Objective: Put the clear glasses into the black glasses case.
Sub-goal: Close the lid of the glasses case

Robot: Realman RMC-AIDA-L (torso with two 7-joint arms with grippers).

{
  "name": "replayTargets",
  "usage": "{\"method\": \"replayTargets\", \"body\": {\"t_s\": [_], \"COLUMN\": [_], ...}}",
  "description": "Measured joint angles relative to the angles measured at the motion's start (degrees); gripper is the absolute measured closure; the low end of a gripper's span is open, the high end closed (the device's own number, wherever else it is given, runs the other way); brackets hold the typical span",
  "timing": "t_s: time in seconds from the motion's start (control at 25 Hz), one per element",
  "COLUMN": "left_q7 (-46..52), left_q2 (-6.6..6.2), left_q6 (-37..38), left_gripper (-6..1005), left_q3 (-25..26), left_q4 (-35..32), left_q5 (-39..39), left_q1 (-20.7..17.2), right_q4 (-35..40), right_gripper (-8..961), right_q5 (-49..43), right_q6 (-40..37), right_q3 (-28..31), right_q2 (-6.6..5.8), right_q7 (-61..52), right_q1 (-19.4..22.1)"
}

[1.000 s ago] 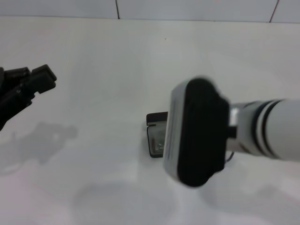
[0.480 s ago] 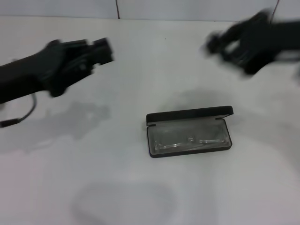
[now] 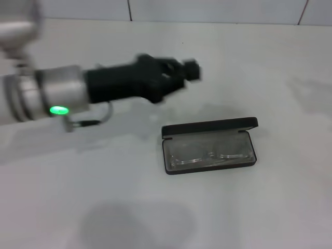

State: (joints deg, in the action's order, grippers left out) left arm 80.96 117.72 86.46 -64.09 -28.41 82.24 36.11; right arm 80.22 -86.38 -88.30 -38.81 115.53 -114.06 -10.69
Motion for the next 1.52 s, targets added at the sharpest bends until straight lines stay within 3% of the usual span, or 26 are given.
{"method": "replayTargets", "body": {"t_s": [0.12, 0.2, 0.44, 1.32, 1.52], "left_q7": [0.89, 1.09, 0.42, 0.92, 1.12], "left_q2": [2.04, 2.45, 2.7, 2.71, 2.59], "left_q6": [-6.75, -10.12, -18.12, -20.03, -19.94], "left_gripper": [837, 838, 837, 804, 796], "left_q3": [-0.88, -3.14, -11.93, -17.78, -21.38], "left_q4": [0.84, 2.41, 6.44, 7.96, 8.03], "left_q5": [5.47, 6.23, 1.59, 0.28, 0.09], "left_q1": [2.86, 4.69, 7.32, 6.85, 6.87], "right_q4": [-12.41, -17.8, -24.54, -29.89, -30.98], "right_gripper": [809, 809, 809, 810, 810], "right_q5": [5.49, 6.28, 6.13, 5.8, 5.8], "right_q6": [-7.81, -11.35, -13.36, -13.45, -13.46], "right_q3": [9.39, 13.43, 14.77, 14.45, 14.44], "right_q2": [-0.18, -0.19, -0.21, -0.23, -0.23], "right_q7": [5.04, 7.3, 10.86, 13.77, 14.36], "right_q1": [-1.61, -2.27, -2.47, -3.26, -3.4]}}
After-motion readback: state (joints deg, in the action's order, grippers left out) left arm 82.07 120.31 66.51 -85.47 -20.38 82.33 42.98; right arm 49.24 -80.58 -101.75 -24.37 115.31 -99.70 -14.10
